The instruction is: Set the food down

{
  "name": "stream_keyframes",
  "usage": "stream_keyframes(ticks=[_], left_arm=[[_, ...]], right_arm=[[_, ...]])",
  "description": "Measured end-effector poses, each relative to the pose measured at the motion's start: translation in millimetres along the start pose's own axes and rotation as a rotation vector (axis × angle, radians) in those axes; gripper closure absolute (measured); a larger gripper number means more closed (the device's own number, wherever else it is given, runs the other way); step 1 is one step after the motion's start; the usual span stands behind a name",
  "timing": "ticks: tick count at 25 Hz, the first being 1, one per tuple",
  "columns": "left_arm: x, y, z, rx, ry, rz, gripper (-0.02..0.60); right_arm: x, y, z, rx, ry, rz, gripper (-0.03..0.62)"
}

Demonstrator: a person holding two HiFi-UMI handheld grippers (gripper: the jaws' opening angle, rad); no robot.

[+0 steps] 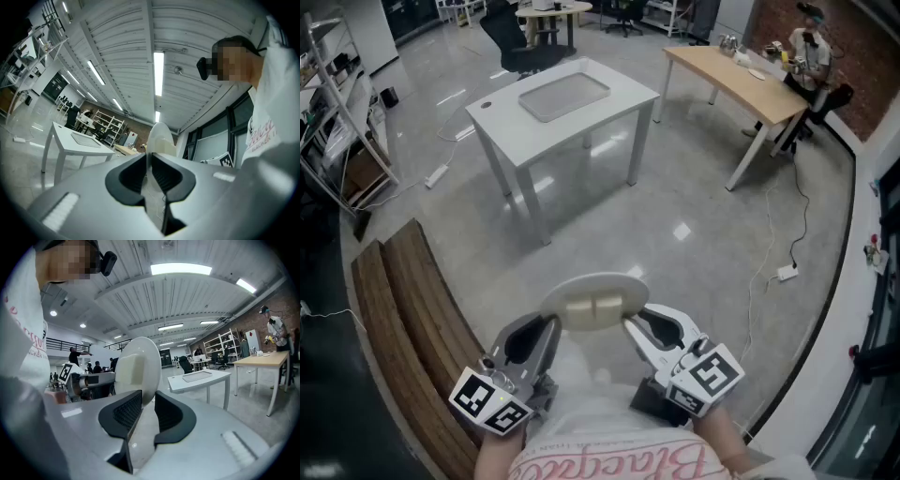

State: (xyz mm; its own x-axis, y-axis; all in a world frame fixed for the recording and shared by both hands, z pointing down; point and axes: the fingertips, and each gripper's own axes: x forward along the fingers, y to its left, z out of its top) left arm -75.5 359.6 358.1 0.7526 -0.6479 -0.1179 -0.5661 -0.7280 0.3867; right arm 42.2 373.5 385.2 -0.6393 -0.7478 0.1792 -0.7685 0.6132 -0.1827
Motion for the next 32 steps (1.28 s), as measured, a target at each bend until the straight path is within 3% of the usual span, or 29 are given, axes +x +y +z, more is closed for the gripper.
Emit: stream_keyframes(ticks=[12, 32], left_arm=[[11.9, 18.7, 2.9, -0.044, -0.038, 0.007, 0.54], [81.8, 145.3, 53.5, -0.089, -0.031, -0.043, 0.541]], right_arm=[[11.8, -8.1, 15.5, -0.006, -0.057, -0.027, 0.511], [141.9, -69.9, 62.8, 0.091, -0.073, -0.075, 0.52]])
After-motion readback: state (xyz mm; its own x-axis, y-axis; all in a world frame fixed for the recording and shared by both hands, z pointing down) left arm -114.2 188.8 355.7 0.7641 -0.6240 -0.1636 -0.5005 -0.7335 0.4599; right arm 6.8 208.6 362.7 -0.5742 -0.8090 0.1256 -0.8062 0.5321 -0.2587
